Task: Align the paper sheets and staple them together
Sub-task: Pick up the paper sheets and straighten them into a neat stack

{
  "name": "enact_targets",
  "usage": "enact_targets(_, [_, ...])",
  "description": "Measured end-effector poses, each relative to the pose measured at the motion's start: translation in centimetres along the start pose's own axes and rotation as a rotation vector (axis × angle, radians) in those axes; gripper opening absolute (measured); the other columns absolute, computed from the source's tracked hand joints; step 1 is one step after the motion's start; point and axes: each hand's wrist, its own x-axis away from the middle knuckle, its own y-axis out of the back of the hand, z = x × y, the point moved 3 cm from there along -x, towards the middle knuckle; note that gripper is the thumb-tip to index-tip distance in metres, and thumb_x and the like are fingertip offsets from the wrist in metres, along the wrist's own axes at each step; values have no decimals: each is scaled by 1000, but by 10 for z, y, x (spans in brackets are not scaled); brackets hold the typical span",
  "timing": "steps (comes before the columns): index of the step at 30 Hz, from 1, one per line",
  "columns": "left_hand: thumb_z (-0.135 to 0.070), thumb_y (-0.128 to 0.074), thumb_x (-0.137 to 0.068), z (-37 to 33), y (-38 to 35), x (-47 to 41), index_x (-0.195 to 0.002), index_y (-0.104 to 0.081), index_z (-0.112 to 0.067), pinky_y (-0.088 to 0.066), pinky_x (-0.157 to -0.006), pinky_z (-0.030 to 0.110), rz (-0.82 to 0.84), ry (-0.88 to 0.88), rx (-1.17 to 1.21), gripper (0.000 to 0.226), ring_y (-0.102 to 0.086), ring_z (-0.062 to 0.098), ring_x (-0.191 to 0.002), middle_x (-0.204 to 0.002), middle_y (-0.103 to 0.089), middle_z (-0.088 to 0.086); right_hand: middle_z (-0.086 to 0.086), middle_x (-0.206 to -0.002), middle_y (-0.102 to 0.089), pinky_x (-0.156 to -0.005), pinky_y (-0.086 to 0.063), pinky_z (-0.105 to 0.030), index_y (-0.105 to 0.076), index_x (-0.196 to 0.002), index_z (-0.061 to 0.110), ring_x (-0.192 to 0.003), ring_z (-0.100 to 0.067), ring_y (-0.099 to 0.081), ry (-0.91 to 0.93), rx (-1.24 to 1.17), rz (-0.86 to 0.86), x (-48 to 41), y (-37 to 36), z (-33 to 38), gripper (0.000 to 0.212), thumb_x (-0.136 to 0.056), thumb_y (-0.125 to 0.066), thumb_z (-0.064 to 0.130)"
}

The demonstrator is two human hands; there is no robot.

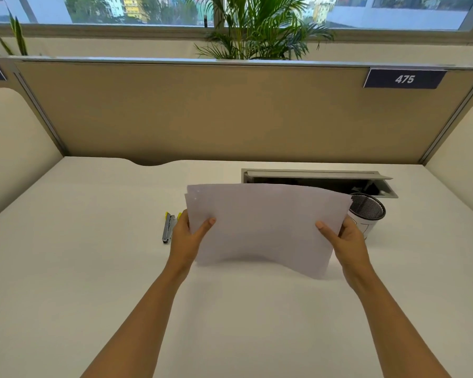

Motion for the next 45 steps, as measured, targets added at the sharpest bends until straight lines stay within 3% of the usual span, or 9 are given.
enact_targets(4, [-22,-64,-84,-1,-2,1,-124,-53,-11,-49,-76,20,-28,-11,3,43,-59,10,-91,-95,-57,-12,13,-98,-68,-61,-53,-10,-60,-111,25,-77,6,-67,-26,-13,-13,-1,3,-4,33,-81,-67,14])
enact_targets(8, [-22,-61,-86,-7,-3,-1,-119,-56,-9,-48,-68,17,-47,-31,12,35,-57,8,-85,-89,-57,-13,16,-98,-68,-65,-53,-12,-61,-100,35,-80,4,-67,-18,-4,-25,-2,7,-2,29,-82,-66,13])
enact_targets(15, [-18,-65,-84,-9,-2,-4,-106,-60,-14,-50,-60,9,-23,-18,21,23,-62,8,-82,-90,-64,-6,9,-99,-67,-72,-46,-19,-57,-112,22,-90,-6,-62,-75,63,37,1,10,-17,31,-83,-64,12])
enact_targets(18, [-12,-59,-87,-4,-4,-3,-106,-62,-3,-42,-58,-2,36,-18,-42,21,-55,-21,-68,-86,-62,2,0,-106,-67,-75,-47,-19,-56,-121,14,-95,-11,-63,-99,93,67,2,13,-26,37,-85,-64,13])
enact_targets(21, [-12,-55,-90,2,-4,-2,-110,-60,3,-40,-60,-5,46,-51,-57,26,-48,-29,-66,-93,-60,9,-1,-104,-67,-74,-47,-18,-56,-121,12,-95,-12,-63,-94,113,52,2,14,-29,36,-86,-62,12])
enact_targets(27, [-18,-54,-91,17,-1,-2,-107,-62,-12,-46,-79,22,92,21,-61,19,-61,9,-92,-97,-66,-1,-3,-113,-67,-93,-46,-35,-56,-125,13,-106,-21,-61,-134,159,40,3,16,-46,39,-86,-62,16])
enact_targets(33, [-13,-49,-93,32,-1,-3,-114,-60,-8,-42,-85,25,140,91,-187,24,-59,19,-97,-105,-65,5,-7,-113,-66,-91,-46,-38,-58,-118,14,-106,-27,-60,-167,193,-5,2,18,-59,32,-87,-62,17])
enact_targets(39, [-12,-53,-91,24,3,-13,-103,-65,-13,-50,-79,25,145,97,-153,17,-63,16,-89,-95,-69,-1,-7,-102,-69,-86,-49,-37,-61,-111,11,-94,-25,-64,-182,66,-59,-6,22,-45,29,-82,-65,6])
enact_targets(45, [-7,-56,-89,6,7,-23,-114,-60,-3,-52,-79,25,264,268,3,26,-63,18,-87,-94,-67,1,-6,-97,-70,-58,-57,-19,-61,-111,11,-67,-7,-70,-286,14,12,-21,30,-30,31,-82,-65,5])
